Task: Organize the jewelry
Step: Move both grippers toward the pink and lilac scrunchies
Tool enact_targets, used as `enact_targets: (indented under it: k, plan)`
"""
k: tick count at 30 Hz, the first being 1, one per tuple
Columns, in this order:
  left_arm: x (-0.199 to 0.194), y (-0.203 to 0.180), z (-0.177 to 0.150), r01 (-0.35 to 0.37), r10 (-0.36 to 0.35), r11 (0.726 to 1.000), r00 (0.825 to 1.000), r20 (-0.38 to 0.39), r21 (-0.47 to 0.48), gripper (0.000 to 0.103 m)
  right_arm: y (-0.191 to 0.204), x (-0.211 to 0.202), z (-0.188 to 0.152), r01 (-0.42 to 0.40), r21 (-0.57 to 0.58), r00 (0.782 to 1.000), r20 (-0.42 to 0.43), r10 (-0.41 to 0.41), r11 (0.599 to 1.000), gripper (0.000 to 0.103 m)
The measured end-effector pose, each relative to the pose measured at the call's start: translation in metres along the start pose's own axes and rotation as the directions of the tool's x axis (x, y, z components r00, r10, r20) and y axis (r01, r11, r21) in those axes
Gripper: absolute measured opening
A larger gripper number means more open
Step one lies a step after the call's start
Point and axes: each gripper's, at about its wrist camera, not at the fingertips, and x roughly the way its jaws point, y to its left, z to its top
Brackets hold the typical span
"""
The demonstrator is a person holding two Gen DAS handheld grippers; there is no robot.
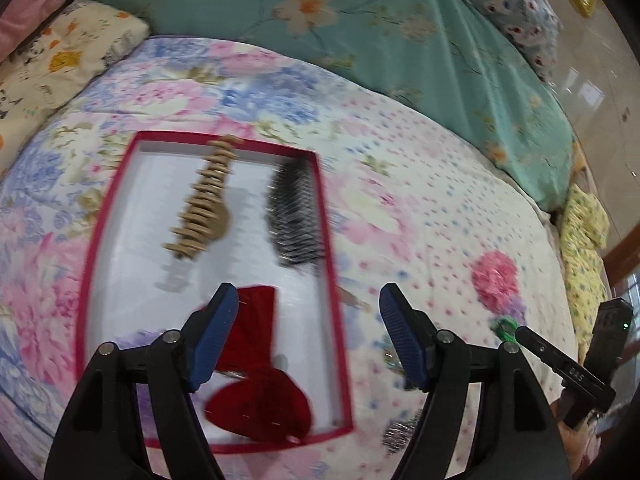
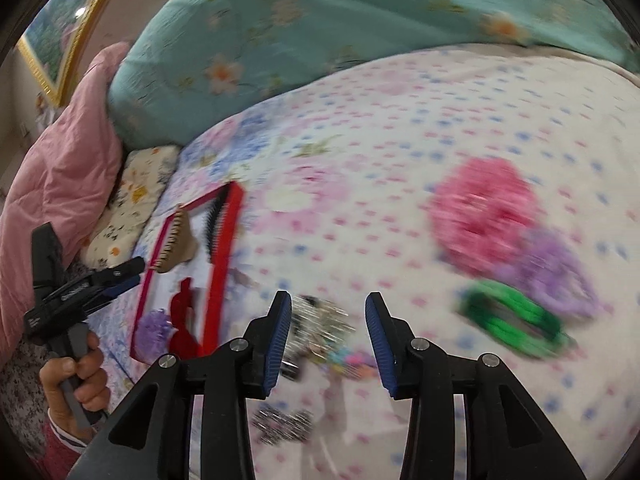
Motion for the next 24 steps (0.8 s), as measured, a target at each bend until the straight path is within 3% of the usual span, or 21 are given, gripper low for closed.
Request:
enact_targets:
  k: [14,24]
  plan:
    - [0.028,-0.077,-0.029,0.082,-0.07,0.991,0.991,-0.113,0.108,0.073,-0.079,-0.057,-0.003,0.134,0.129,0.987,0.066,-0.144,0.983,0.049]
    - [0.06,-0.133,-0.022,0.128,-0.101,0.979,0.98,-0.17,0.161,0.073,-0.102,-0.038,0.013,0.209,0.043,0.978,-0.009,-0.209,0.977,0.05]
